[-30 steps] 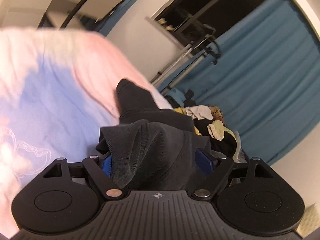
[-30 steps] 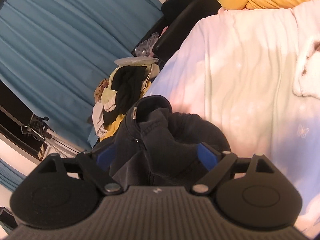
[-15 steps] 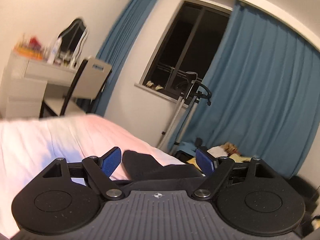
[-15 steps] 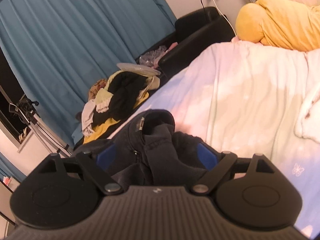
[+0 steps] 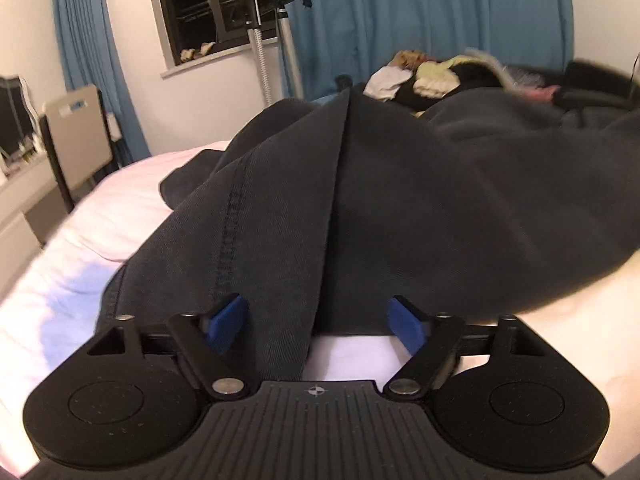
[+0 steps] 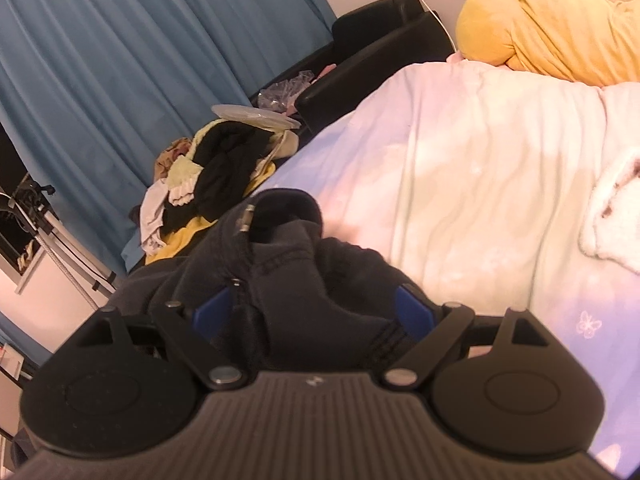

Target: Fold clothes

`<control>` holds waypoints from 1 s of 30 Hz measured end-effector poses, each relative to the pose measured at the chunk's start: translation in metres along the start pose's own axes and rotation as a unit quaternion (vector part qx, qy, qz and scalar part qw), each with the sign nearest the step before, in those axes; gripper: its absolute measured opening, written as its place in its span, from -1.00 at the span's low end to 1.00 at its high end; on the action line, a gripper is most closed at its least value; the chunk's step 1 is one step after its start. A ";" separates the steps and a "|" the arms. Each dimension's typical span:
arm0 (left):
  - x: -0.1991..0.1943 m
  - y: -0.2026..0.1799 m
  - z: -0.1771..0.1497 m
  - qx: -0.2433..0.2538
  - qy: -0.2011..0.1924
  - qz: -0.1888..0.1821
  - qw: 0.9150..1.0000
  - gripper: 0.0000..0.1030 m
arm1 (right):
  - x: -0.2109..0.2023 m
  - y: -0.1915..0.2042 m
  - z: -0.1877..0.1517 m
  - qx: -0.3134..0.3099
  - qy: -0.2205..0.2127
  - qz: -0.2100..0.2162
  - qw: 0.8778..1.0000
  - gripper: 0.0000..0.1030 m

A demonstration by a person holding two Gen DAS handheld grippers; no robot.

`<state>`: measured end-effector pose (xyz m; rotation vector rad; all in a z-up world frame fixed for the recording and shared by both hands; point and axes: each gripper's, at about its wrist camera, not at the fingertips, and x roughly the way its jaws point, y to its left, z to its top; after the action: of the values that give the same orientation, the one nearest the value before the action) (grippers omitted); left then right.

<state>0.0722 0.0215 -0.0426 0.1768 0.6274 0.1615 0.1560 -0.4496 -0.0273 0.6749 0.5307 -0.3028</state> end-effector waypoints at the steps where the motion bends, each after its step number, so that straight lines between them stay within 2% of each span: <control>1: 0.003 0.004 0.000 -0.011 0.002 0.010 1.000 -0.05 | 0.005 -0.001 0.000 -0.004 0.007 0.000 1.000 0.72; 3: 0.008 0.018 0.000 -0.056 0.003 0.013 0.998 -0.72 | 0.015 -0.003 -0.001 -0.002 0.021 0.000 1.000 0.54; 4: 0.008 0.029 0.001 -0.088 0.000 0.010 0.996 -0.84 | 0.020 -0.004 -0.002 -0.003 0.028 0.001 1.000 0.43; 6: -0.001 0.054 0.002 -0.165 -0.017 0.002 0.986 -0.88 | 0.025 -0.005 -0.002 0.000 0.038 0.016 0.999 -0.26; 7: -0.008 0.068 0.001 -0.205 -0.036 0.006 0.978 -0.89 | 0.025 -0.003 -0.002 0.002 0.042 0.028 0.999 -0.61; 8: -0.017 0.083 0.000 -0.239 -0.063 0.014 0.969 -0.90 | 0.018 0.001 -0.002 -0.010 0.030 0.037 0.999 -0.76; 12: -0.061 0.135 -0.005 -0.353 -0.160 0.044 0.921 -0.91 | -0.018 0.017 0.002 -0.053 -0.038 0.083 0.994 -0.83; 14: -0.080 0.155 -0.009 -0.395 -0.198 0.058 0.895 -0.91 | -0.041 0.019 0.006 -0.048 -0.082 0.127 0.987 -0.84; 16: -0.094 0.167 -0.011 -0.414 -0.225 0.092 0.877 -0.91 | -0.053 0.017 0.011 -0.047 -0.111 0.145 0.982 -0.84; 17: -0.096 0.172 -0.013 -0.426 -0.227 0.098 0.871 -0.91 | -0.055 0.015 0.013 -0.047 -0.119 0.147 0.981 -0.82; 19: -0.091 0.183 -0.016 -0.453 -0.210 0.098 0.861 -0.91 | -0.045 0.004 0.015 -0.021 -0.093 0.127 0.987 -0.58; 20: -0.088 0.188 -0.018 -0.467 -0.199 0.098 0.856 -0.91 | -0.039 -0.002 0.016 -0.007 -0.078 0.115 0.990 -0.22; 21: -0.084 0.191 -0.020 -0.483 -0.186 0.099 0.850 -0.91 | -0.033 -0.008 0.017 0.006 -0.063 0.103 0.993 -0.10; 23: -0.079 0.194 -0.028 -0.506 -0.166 0.100 0.841 -0.91 | -0.028 -0.028 0.019 0.060 -0.055 0.075 0.994 -0.08; 24: -0.079 0.196 -0.031 -0.516 -0.159 0.095 0.837 -0.91 | -0.027 -0.039 0.020 0.088 -0.053 0.061 0.993 0.03; 27: -0.080 0.201 -0.039 -0.540 -0.150 0.082 0.824 -0.91 | -0.030 -0.059 0.020 0.142 -0.043 0.049 0.988 0.14; 28: -0.084 0.202 -0.042 -0.549 -0.152 0.081 0.818 -0.91 | -0.031 -0.064 0.020 0.155 -0.040 0.047 0.986 0.18; 30: -0.092 0.207 -0.050 -0.571 -0.158 0.079 0.801 -0.91 | -0.032 -0.065 0.018 0.158 -0.032 0.034 0.986 0.42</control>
<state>-0.0513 0.2097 0.0139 -0.9124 0.0953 0.6334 0.1085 -0.5072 -0.0307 0.9850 0.4012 -0.3464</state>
